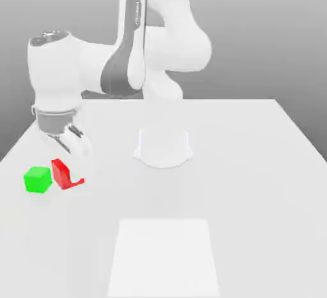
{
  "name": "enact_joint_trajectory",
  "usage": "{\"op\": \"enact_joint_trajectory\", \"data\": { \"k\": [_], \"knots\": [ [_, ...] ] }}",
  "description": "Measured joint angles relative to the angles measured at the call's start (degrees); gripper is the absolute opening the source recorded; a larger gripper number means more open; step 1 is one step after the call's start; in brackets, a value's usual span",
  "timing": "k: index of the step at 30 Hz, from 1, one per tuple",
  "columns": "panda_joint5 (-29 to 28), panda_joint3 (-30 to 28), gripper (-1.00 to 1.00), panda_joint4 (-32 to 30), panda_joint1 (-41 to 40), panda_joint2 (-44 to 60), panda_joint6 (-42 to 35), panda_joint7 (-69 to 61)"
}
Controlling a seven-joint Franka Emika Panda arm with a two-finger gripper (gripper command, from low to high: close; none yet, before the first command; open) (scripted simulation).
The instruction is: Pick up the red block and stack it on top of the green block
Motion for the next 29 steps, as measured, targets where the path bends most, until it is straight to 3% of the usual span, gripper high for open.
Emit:
{"op": "enact_joint_trajectory", "data": {
  "k": [4, 8, 17, 22, 23, 29],
  "knots": [
    [-2.2, -7.8, -1.0, 1.6, -7.7, 0.2, -1.6, -6.1],
    [0.3, -10.0, -1.0, 2.4, -7.7, 2.1, -0.5, -9.4],
    [11.3, -11.1, -1.0, 2.9, -4.1, 9.9, 6.0, -17.3],
    [20.0, -7.9, -1.0, 2.7, -5.4, 15.5, 10.6, -23.5],
    [21.2, -7.3, 1.0, 2.7, -5.8, 16.2, 11.2, -24.3],
    [21.7, -6.9, 1.0, 2.7, -6.2, 16.6, 11.6, -24.6]
  ]
}}
